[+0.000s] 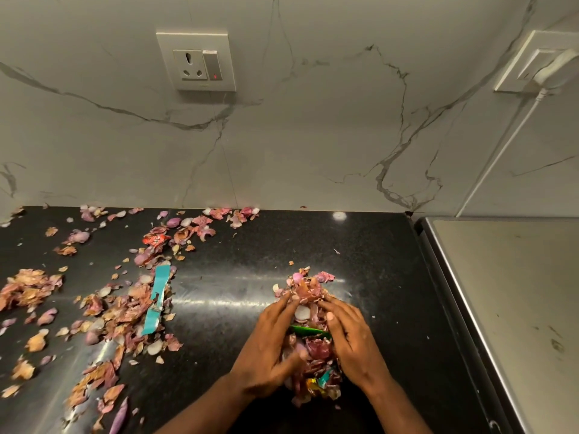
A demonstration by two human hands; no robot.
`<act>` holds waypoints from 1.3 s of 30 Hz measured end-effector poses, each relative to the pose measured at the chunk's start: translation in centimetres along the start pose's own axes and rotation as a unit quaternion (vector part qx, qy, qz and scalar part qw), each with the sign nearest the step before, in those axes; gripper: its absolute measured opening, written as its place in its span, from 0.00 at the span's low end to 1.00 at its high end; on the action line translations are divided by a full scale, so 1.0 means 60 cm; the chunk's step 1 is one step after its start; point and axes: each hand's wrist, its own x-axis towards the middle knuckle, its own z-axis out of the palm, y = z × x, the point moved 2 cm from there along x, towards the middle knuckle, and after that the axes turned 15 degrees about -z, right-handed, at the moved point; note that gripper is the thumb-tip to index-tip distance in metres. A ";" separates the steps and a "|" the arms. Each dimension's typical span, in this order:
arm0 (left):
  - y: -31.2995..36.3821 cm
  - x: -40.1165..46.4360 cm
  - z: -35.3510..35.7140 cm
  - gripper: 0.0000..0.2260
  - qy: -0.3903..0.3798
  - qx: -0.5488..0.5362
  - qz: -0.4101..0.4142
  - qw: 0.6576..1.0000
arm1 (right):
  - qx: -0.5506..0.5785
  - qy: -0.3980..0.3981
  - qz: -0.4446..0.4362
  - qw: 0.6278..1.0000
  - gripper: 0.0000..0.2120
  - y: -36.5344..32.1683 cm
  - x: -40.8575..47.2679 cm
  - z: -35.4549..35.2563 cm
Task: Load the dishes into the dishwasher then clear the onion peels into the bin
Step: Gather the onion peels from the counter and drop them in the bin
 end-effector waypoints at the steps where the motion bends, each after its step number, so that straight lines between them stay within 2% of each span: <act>1: -0.001 -0.011 0.002 0.46 -0.014 0.054 0.021 0.998 | -0.011 0.001 -0.008 1.000 0.19 0.000 -0.004 0.001; 4: 0.001 -0.032 0.012 0.58 -0.029 0.175 0.064 0.982 | -0.037 0.025 -0.017 0.999 0.18 -0.001 -0.011 0.007; 6: 0.001 -0.034 0.021 0.59 -0.032 0.208 0.059 0.976 | -0.050 0.038 -0.018 0.998 0.19 -0.005 -0.012 0.009; 8: 0.000 -0.032 0.028 0.55 -0.018 0.223 0.038 0.974 | -0.052 0.043 -0.019 0.998 0.20 -0.006 -0.013 0.011; 12: -0.013 -0.019 0.040 0.42 0.014 0.179 0.009 0.984 | -0.029 0.052 -0.015 0.998 0.20 -0.012 -0.014 0.004; 19: -0.003 -0.009 0.020 0.41 0.017 0.048 0.016 0.999 | 0.066 0.132 0.050 0.988 0.22 -0.014 -0.030 -0.031; 22: -0.007 -0.015 -0.002 0.41 0.005 0.035 0.015 0.999 | 0.037 0.137 0.010 0.990 0.21 -0.025 -0.060 -0.046; 25: -0.009 -0.026 -0.015 0.39 -0.003 0.014 0.011 1.000 | -0.009 0.089 -0.046 0.995 0.23 -0.033 -0.097 -0.051; 27: -0.009 -0.034 -0.017 0.35 0.007 -0.014 0.011 1.000 | -0.059 0.054 -0.091 0.993 0.28 -0.040 -0.118 -0.047; 30: -0.006 -0.048 -0.010 0.36 0.045 -0.011 0.012 0.999 | -0.168 -0.018 -0.153 0.974 0.49 -0.051 -0.136 -0.025; 32: 0.000 -0.058 0.000 0.39 0.052 0.016 0.029 0.998 | -0.218 -0.052 -0.179 0.958 0.57 -0.053 -0.139 -0.005; 34: 0.004 -0.065 0.010 0.41 0.049 0.060 0.048 0.996 | -0.244 -0.061 -0.192 0.949 0.54 -0.052 -0.133 0.009; 39: 0.006 -0.047 0.025 0.38 0.075 0.159 0.060 0.983 | -0.293 -0.043 -0.189 0.936 0.38 -0.045 -0.087 0.018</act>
